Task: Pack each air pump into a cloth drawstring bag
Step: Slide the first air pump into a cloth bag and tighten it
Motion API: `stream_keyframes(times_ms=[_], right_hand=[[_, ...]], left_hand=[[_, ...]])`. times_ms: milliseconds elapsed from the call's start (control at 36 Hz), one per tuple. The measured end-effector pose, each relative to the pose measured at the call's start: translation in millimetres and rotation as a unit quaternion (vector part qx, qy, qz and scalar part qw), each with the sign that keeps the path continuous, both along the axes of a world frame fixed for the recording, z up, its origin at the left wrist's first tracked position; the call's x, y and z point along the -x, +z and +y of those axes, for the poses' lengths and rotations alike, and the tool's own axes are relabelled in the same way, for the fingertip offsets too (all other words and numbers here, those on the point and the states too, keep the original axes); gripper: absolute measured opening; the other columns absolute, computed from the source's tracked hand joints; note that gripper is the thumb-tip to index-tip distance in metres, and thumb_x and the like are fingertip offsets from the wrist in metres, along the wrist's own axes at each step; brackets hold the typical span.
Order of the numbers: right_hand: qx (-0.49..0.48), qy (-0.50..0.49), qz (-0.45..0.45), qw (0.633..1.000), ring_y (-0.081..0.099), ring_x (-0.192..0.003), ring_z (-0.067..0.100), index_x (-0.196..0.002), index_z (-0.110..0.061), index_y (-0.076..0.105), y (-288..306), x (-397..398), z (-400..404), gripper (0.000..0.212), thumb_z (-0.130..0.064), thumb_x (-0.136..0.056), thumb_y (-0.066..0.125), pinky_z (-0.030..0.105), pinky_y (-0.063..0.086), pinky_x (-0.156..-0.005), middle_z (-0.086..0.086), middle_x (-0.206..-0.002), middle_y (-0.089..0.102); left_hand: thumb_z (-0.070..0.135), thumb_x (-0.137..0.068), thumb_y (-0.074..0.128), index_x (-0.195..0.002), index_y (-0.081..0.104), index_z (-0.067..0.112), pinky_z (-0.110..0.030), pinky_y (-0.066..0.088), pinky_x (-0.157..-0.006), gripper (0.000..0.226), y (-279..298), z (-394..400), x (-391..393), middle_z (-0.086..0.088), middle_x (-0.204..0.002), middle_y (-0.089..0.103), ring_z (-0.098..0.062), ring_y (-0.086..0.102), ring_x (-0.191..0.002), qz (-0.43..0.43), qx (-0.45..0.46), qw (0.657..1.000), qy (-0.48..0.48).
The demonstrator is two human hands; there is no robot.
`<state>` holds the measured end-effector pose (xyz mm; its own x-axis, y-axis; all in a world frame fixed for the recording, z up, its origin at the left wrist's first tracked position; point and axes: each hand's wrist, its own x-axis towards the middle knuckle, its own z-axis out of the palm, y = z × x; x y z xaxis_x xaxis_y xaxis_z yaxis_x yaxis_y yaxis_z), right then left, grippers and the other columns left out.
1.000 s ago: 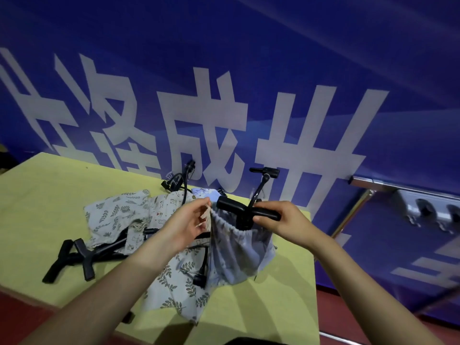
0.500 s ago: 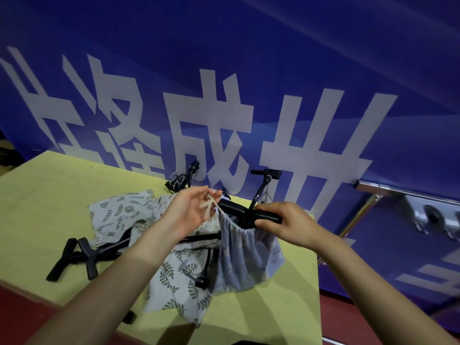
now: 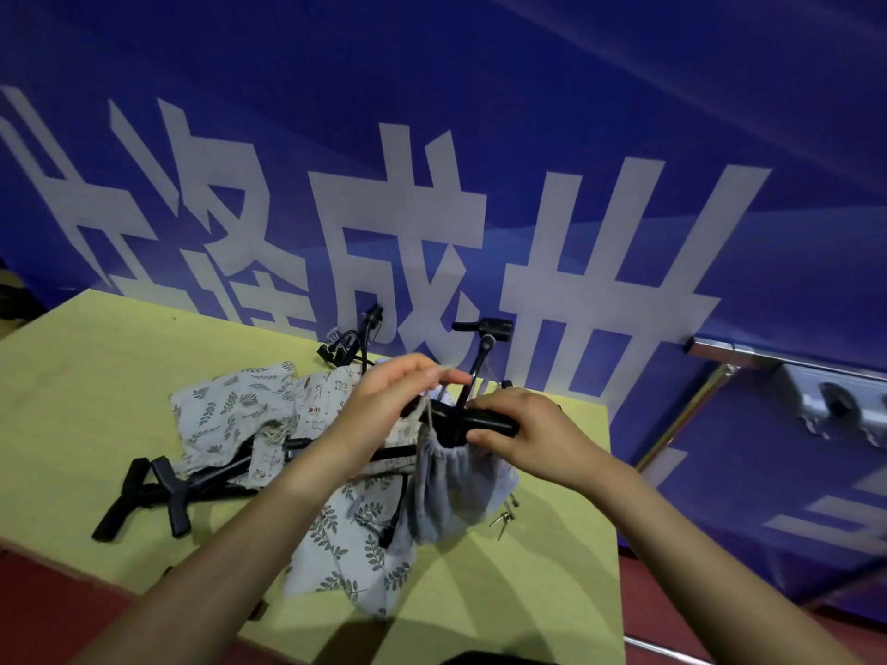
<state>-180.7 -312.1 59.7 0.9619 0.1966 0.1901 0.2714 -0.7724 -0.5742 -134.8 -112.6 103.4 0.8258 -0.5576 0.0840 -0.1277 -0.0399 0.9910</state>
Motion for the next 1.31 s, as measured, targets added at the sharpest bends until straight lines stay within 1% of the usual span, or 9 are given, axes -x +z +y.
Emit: stream_keyframes(times_ms=[111, 278, 361, 472, 528, 639, 889, 1056, 1306], right_hand=[[-0.255, -0.043, 0.085, 0.962, 0.060, -0.101, 0.001, -0.106, -0.027, 0.064, -5, 6, 6, 0.020, -0.016, -0.090, 0.066, 0.017, 0.046, -0.089, -0.010, -0.107, 0.065], [-0.414, -0.116, 0.098, 0.898, 0.055, -0.078, 0.019, -0.113, -0.027, 0.068, -1, 4, 9, 0.025, -0.027, -0.089, 0.059, 0.030, 0.046, -0.072, 0.005, -0.095, 0.062], [-0.382, -0.140, 0.091, 0.909, 0.058, -0.085, 0.014, -0.118, -0.023, 0.065, 1, 1, 11, 0.026, -0.014, -0.096, 0.055, 0.022, 0.047, -0.073, 0.009, -0.107, 0.064], [-0.331, -0.183, 0.042, 0.925, 0.059, -0.106, 0.015, -0.110, -0.026, 0.065, 7, 0, 14, 0.028, -0.007, -0.096, 0.052, 0.030, 0.051, -0.088, 0.005, -0.114, 0.064], [-0.347, -0.191, 0.034, 0.918, 0.061, -0.094, 0.010, -0.105, -0.029, 0.066, 13, 0, 15, 0.028, -0.007, -0.096, 0.052, 0.024, 0.050, -0.077, 0.002, -0.108, 0.065], [-0.412, -0.175, 0.070, 0.891, 0.055, -0.072, 0.007, -0.109, -0.015, 0.068, 26, -1, 17, 0.026, -0.001, -0.095, 0.050, 0.015, 0.045, -0.067, -0.002, -0.082, 0.062], [-0.640, -0.127, 0.131, 0.747, 0.063, -0.071, 0.015, -0.103, -0.001, 0.065, 43, -2, 35, 0.025, 0.000, -0.095, 0.041, 0.022, 0.055, -0.071, 0.006, -0.073, 0.064], [-0.445, -0.263, 0.050, 0.855, 0.052, -0.058, 0.006, -0.082, -0.013, 0.073, 18, -2, 28, 0.021, -0.007, -0.092, 0.056, 0.022, 0.044, -0.062, -0.001, -0.067, 0.061], [-0.432, -0.241, 0.031, 0.869, 0.049, -0.055, 0.005, -0.095, -0.016, 0.070, 25, 3, 45, 0.023, -0.007, -0.098, 0.050, 0.018, 0.046, -0.058, -0.002, -0.061, 0.053]], left_hand=[[0.019, -0.101, 0.044, -0.089, 0.052, 0.005, -0.026, 0.039, -0.100, 0.021, -5, 6, -11, 0.007, -0.114, 0.071, 0.000, 0.059, -0.115, -0.045, -0.069, 0.997, 0.010], [0.052, -0.081, 0.062, -0.082, 0.029, 0.034, -0.036, 0.048, -0.084, 0.037, -18, 13, -25, 0.012, -0.116, 0.061, -0.010, 0.055, -0.094, -0.200, -0.329, 0.922, -0.022], [0.067, -0.071, 0.053, -0.082, 0.028, 0.038, -0.048, 0.051, -0.080, 0.040, -25, 12, -28, -0.008, -0.104, 0.069, -0.030, 0.063, -0.100, -0.211, -0.331, 0.919, -0.019], [0.051, -0.080, 0.067, -0.080, 0.029, 0.032, -0.036, 0.043, -0.067, 0.043, -28, 6, -28, -0.010, -0.089, 0.063, -0.029, 0.061, -0.089, -0.219, -0.341, 0.914, -0.002], [0.045, -0.081, 0.070, -0.079, 0.029, 0.031, -0.034, 0.040, -0.064, 0.044, -29, 1, -27, -0.002, -0.089, 0.062, -0.025, 0.058, -0.080, -0.223, -0.336, 0.915, 0.008], [0.043, -0.079, 0.072, -0.082, 0.032, 0.032, -0.041, 0.049, -0.081, 0.042, -29, -4, -30, 0.005, -0.109, 0.065, -0.026, 0.062, -0.097, -0.205, -0.326, 0.923, 0.012], [0.037, -0.079, 0.075, -0.091, 0.041, 0.020, -0.035, 0.041, -0.067, 0.040, -36, -7, -32, -0.003, -0.091, 0.063, -0.023, 0.059, -0.084, -0.189, -0.286, 0.937, 0.070], [0.034, -0.083, 0.072, -0.086, 0.041, 0.021, -0.030, 0.035, -0.060, 0.034, -41, 1, -40, 0.010, -0.088, 0.058, -0.008, 0.049, -0.065, -0.156, -0.257, 0.949, 0.093], [0.042, -0.078, 0.072, -0.077, 0.034, 0.030, -0.034, 0.036, -0.061, 0.040, -40, 12, -39, 0.007, -0.078, 0.055, -0.022, 0.048, -0.067, -0.191, -0.269, 0.943, 0.042]])
